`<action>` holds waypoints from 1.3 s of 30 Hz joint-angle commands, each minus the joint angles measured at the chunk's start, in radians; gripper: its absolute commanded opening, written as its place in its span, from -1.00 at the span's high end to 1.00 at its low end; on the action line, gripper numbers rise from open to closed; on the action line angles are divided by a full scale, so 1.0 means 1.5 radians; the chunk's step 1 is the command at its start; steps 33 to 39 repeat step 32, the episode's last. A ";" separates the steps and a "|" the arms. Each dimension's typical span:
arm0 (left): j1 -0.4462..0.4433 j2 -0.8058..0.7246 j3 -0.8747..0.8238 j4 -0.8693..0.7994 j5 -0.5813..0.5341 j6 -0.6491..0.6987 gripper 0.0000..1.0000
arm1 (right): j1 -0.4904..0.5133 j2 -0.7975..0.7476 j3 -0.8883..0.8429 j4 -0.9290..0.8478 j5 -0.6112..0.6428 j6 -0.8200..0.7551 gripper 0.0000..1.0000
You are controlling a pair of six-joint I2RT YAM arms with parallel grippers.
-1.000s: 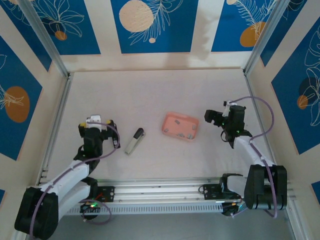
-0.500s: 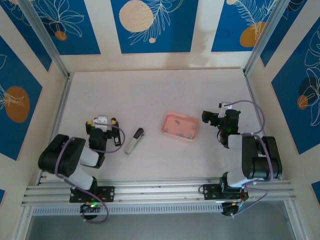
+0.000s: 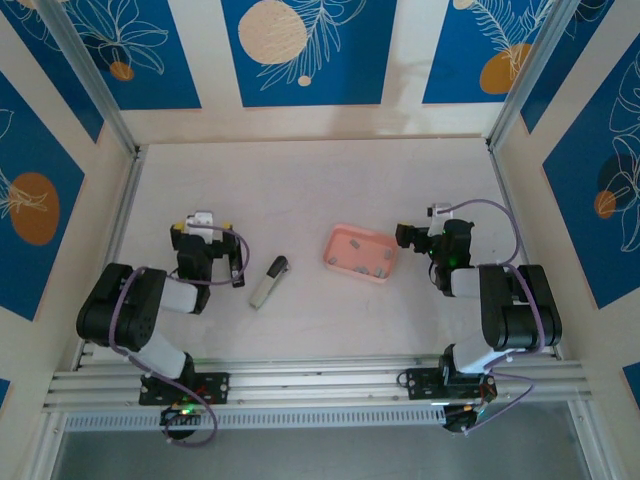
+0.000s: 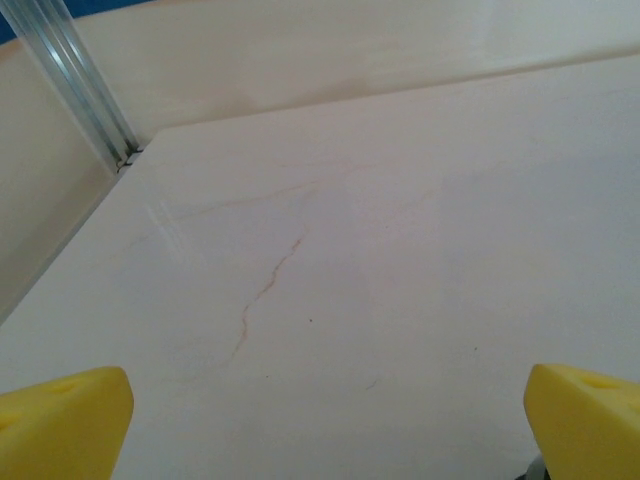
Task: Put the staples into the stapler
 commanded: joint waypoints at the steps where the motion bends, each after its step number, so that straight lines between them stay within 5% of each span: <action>1: 0.009 -0.008 0.006 -0.032 0.010 -0.014 -1.00 | 0.001 -0.001 0.006 0.024 -0.007 -0.016 -0.98; 39: 0.030 -0.013 0.015 -0.060 0.023 -0.037 -0.99 | 0.001 -0.001 0.006 0.024 -0.007 -0.015 -0.98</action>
